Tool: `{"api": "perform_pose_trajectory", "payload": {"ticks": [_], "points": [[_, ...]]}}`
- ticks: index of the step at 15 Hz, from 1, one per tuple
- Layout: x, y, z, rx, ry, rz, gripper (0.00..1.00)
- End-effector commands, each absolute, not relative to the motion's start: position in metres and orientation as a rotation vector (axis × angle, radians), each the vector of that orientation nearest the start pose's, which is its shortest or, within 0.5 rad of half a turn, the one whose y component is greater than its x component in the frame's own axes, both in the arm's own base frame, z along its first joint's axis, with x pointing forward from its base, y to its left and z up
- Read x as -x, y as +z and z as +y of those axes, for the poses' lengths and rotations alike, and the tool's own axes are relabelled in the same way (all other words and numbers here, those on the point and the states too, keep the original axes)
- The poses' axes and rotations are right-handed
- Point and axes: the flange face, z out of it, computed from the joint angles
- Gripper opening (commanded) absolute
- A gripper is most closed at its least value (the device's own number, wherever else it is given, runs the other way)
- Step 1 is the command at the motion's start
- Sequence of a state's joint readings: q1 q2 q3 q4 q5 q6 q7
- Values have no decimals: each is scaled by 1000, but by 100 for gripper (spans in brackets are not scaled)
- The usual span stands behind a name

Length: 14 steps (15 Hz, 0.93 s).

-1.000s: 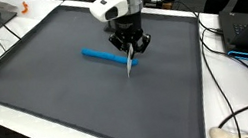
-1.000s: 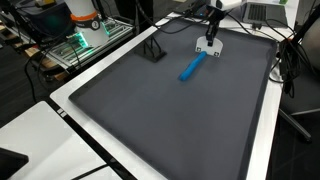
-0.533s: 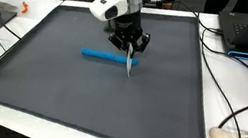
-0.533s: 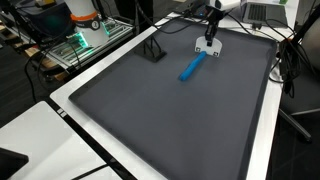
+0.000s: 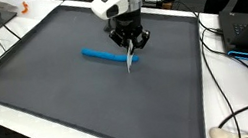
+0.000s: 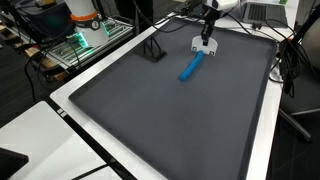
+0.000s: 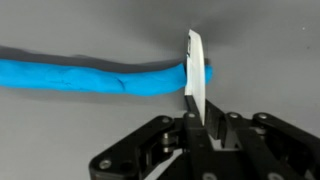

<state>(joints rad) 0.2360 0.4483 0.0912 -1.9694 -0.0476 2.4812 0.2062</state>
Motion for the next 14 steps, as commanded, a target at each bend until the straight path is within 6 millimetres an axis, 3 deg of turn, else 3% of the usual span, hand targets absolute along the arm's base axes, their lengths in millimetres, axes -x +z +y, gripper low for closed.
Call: {"api": "perform_pose_trajectory", "payload": {"ticks": [1,6,14], "points": [[-557,223,190,3126,109,-281,2],[-551,235,186,3144,161,-305,2],[-553,277,176,3141,107,-365,2]]}}
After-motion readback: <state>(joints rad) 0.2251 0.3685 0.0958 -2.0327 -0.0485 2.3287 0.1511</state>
